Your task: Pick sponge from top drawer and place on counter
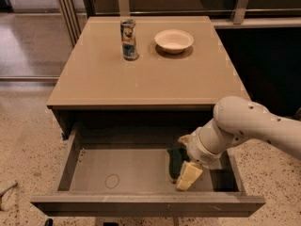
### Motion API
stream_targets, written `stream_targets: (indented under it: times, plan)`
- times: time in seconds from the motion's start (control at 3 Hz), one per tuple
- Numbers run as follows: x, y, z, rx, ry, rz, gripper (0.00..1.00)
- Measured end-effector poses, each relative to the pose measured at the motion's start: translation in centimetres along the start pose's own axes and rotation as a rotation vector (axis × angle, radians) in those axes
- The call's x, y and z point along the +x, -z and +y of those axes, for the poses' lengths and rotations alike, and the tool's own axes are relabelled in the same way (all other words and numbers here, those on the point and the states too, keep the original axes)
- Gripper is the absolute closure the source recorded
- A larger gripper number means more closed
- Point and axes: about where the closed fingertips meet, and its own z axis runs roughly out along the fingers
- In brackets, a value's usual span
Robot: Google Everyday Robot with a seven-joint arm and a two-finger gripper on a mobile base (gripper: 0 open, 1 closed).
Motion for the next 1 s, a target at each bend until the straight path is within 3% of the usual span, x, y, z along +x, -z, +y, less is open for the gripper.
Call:
stream_targets:
  times: [1.0]
  plan:
    - [1.4, -4.3, -0.8, -0.038, -0.007, 0.057, 0.12]
